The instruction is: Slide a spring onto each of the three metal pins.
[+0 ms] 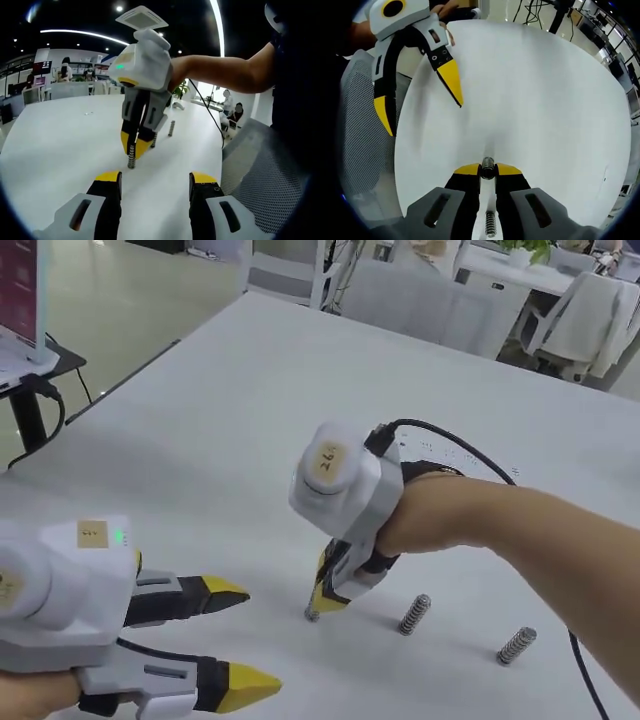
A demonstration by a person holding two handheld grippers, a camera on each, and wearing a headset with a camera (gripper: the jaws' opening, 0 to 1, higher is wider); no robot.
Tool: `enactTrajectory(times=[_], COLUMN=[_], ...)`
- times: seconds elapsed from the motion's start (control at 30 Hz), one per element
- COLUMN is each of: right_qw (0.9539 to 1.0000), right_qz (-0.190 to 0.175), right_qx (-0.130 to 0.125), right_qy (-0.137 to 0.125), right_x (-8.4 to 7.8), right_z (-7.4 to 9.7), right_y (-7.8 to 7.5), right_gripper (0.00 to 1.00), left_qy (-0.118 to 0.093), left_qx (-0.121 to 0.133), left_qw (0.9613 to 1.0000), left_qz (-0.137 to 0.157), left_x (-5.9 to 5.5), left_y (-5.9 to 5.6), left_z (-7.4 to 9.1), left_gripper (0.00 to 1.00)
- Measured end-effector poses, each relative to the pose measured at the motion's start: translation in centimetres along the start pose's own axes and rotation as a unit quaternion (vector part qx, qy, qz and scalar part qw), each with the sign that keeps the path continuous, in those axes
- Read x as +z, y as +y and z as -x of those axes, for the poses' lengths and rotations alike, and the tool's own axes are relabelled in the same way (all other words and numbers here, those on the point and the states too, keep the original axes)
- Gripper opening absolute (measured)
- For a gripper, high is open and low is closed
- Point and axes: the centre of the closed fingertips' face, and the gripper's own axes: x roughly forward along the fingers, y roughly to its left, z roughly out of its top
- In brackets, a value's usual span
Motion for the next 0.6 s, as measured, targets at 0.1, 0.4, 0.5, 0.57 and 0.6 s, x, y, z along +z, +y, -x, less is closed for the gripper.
enactTrajectory(times=[0.1, 0.4, 0.5, 0.57, 0.6], right_qw=[1.0, 0.9999, 0.9999, 0.9999, 0.9999], right_qz=[-0.002, -0.011, -0.013, -0.014, -0.016], right_qx=[0.0, 0.002, 0.004, 0.003, 0.003], right_qy=[0.001, -0.005, -0.005, -0.006, -0.007], right_x=[-0.07, 0.03, -0.07, -0.07, -0.08], right_z=[-0.14, -0.23, -0.29, -0.31, -0.3], right_y=[0.04, 0.03, 0.07, 0.06, 0.05], right_gripper=[0.09, 0.09, 0.09, 0.11, 0.11], left_qy=[0.0, 0.0, 0.0, 0.0, 0.0], left_qx=[0.0, 0.0, 0.0, 0.0, 0.0], left_qw=[1.0, 1.0, 1.0, 1.0, 1.0], left_qz=[0.0, -0.001, -0.001, -0.001, -0.001], left_x=[0.02, 0.04, 0.05, 0.07, 0.07], left_y=[-0.04, -0.07, -0.05, -0.05, -0.04], left_z=[-0.02, -0.04, -0.03, -0.04, -0.05], left_gripper=[0.49, 0.49, 0.49, 0.49, 0.49])
